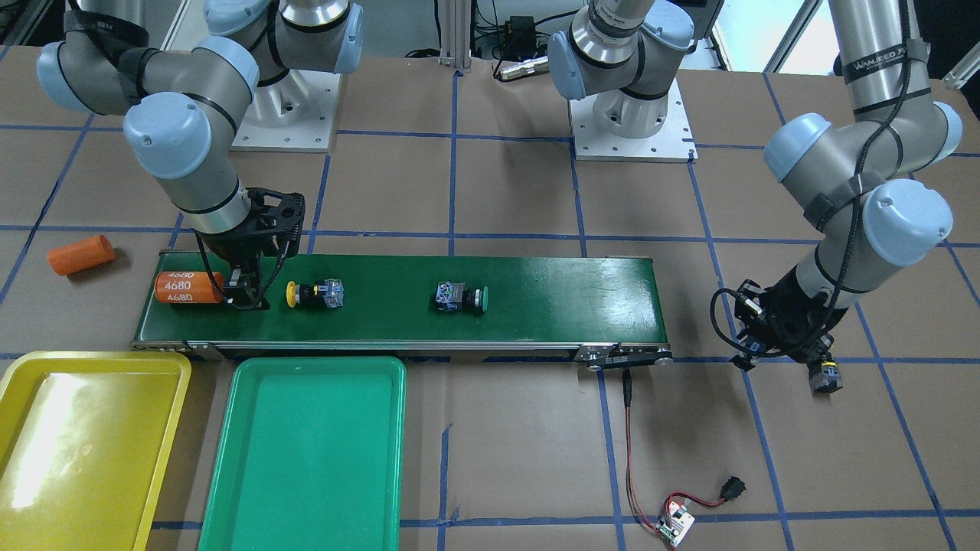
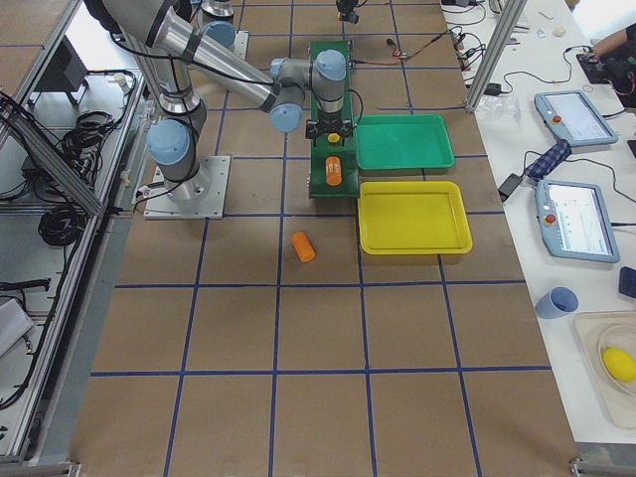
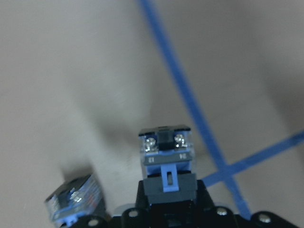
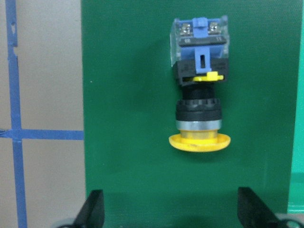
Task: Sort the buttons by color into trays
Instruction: 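Carry the button to the belt while the right gripper grasps the yellow button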
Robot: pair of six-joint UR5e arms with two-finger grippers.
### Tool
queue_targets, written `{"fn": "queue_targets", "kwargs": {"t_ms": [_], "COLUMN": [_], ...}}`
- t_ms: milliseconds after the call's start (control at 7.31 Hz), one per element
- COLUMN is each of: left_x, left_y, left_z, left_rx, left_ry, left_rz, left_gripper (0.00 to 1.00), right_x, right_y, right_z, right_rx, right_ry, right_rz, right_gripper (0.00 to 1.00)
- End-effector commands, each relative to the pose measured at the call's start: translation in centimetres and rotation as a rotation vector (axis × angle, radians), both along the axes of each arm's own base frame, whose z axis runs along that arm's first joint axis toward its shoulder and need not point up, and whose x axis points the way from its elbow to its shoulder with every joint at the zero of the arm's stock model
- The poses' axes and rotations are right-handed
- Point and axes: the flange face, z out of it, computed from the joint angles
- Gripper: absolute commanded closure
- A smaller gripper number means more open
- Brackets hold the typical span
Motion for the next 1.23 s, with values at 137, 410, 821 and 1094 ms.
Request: {"fn": "queue_targets", "kwargs": {"t_ms": [137, 410, 821, 1094], "left_x": [-10.6, -16.5, -18.1, -18.1], "left_y": [4.3, 7.8, 7.3, 6.7], "left_z": [2.0, 0.9, -0.4, -1.4], "left_rx": [0.073, 0.089, 0.055, 0.042], "left_ry": [0.037, 0.049, 0.036, 0.029], "left_rz": [-0.395, -0.639, -0.711, -0.702], "left_gripper": [1.0, 1.0, 1.0, 0.77], "right_x": [1.3, 1.5, 1.5, 1.5], "right_y": [0.1, 0.0, -0.1, -0.1], "right_z": [0.1, -0.4, -0.8, -0.8], "right_rx": [-0.008, -0.002, 0.004, 0.006], "right_ry": [0.001, 0.0, -0.002, 0.003], "right_rz": [0.012, 0.009, 0.014, 0.02], "right_gripper": [0.0, 0.0, 0.08, 0.22]}}
